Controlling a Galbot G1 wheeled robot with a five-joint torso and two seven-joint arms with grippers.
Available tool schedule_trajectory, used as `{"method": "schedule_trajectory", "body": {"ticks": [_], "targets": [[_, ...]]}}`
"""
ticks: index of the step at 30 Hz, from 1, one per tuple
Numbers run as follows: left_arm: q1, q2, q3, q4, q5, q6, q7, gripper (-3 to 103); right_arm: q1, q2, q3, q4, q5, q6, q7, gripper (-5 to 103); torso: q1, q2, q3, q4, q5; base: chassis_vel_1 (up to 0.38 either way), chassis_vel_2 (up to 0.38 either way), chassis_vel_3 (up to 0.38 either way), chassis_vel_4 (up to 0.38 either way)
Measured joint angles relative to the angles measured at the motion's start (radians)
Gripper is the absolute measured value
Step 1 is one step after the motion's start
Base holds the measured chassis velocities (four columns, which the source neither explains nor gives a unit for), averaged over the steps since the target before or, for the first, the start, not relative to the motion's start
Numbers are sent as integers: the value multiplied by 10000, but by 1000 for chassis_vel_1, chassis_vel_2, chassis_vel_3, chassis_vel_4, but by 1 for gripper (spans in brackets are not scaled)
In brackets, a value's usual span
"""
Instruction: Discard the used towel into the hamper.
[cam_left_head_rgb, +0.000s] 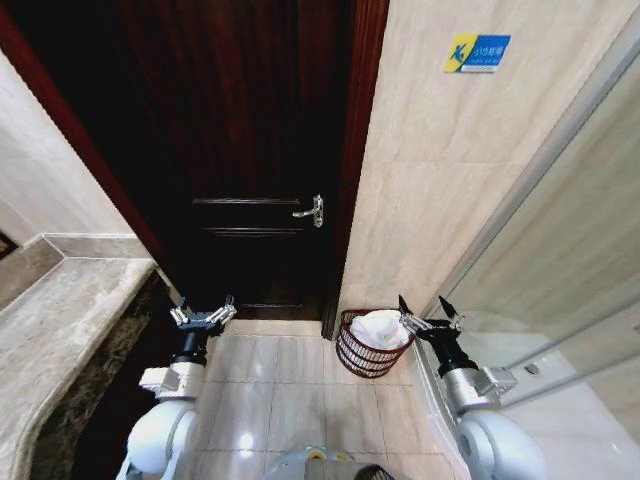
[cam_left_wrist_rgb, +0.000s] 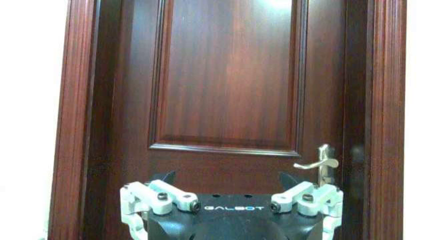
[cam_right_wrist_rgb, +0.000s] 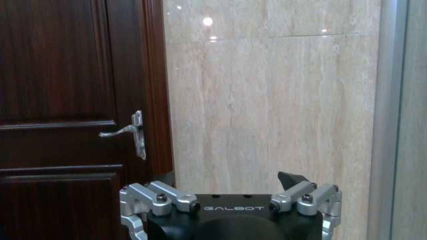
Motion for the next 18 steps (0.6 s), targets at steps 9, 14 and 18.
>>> {"method": "schedule_trajectory", "body": {"ticks": [9,14,18], "targets": [[27,-33,-17,-23,-1,-6,-24,100,0,0,0,0,0,0,0,100,295,628,333,0,0,0,0,0,0],[28,-23,-26,-39,-9,-6,-24,100,0,0,0,0,0,0,0,100,442,950,507,0,0,0,0,0,0],[23,-25,-15,-40,-10,-5,-2,100,0,0,0,0,0,0,0,100,577,1238,662,0,0,0,0,0,0]]}}
